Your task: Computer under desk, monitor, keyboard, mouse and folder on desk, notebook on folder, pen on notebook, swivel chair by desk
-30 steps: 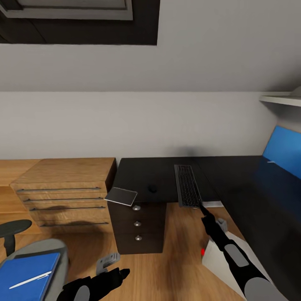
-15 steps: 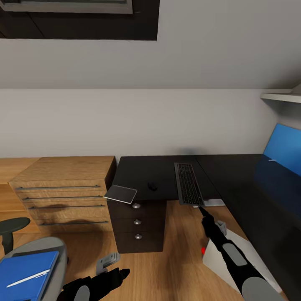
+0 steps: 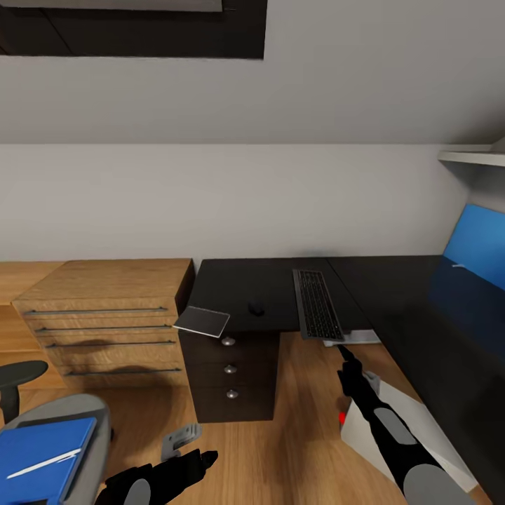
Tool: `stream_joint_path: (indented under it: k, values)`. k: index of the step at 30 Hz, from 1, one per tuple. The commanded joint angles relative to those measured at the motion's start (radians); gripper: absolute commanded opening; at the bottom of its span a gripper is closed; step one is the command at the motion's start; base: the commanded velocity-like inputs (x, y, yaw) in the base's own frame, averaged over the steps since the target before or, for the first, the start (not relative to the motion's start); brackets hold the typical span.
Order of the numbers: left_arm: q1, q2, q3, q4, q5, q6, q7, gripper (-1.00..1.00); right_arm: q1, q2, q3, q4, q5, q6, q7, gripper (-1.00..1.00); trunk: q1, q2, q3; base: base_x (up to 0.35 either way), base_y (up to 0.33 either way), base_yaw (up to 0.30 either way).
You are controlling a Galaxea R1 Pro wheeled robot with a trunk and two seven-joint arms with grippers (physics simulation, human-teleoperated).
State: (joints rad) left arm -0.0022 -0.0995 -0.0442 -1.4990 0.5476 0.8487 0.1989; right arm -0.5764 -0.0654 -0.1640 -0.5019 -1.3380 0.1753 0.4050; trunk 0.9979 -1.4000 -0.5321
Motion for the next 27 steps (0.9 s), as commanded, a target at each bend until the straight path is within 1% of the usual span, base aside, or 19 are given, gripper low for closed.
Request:
stream_joint_path:
  k: [1, 2, 3, 5, 21, 27]
  values:
    - [0.0, 0.0, 0.0, -0.001, 0.011, 0.003, 0.01, 1.0, -0.001, 0.0, -0.004, 0.0, -0.026, 0.01, 0.003, 1.0, 0.004, -0.008, -0.004, 0.0, 0.0, 0.0]
    - [0.0, 0.0, 0.0, -0.001, 0.011, 0.003, 0.01, 1.0, -0.001, 0.001, -0.003, 0.0, -0.06, 0.01, 0.003, 1.0, 0.008, -0.015, -0.007, 0.0, 0.0, 0.0]
    - [-0.001, 0.0, 0.0, -0.001, 0.011, 0.003, 0.009, 1.0, 0.0, 0.001, -0.002, -0.001, -0.078, 0.01, 0.003, 1.0, 0.012, -0.022, -0.01, 0.0, 0.0, 0.0]
    - [-0.001, 0.0, -0.001, -0.001, 0.012, 0.003, 0.008, 1.0, 0.0, 0.001, -0.002, -0.001, -0.089, 0.01, 0.003, 1.0, 0.019, -0.036, -0.017, 0.0, 0.0, 0.0]
    - [0.0, 0.0, -0.002, -0.001, 0.011, 0.004, 0.003, 1.0, -0.001, 0.001, -0.005, -0.001, -0.098, 0.01, 0.003, 1.0, 0.019, -0.036, -0.017, 0.0, 0.0, 0.0]
    - [0.0, 0.0, -0.002, -0.001, 0.011, 0.004, 0.005, 1.0, 0.0, 0.001, -0.005, -0.001, -0.096, 0.008, 0.003, 1.0, 0.042, -0.078, -0.035, 0.0, 0.0, 0.0]
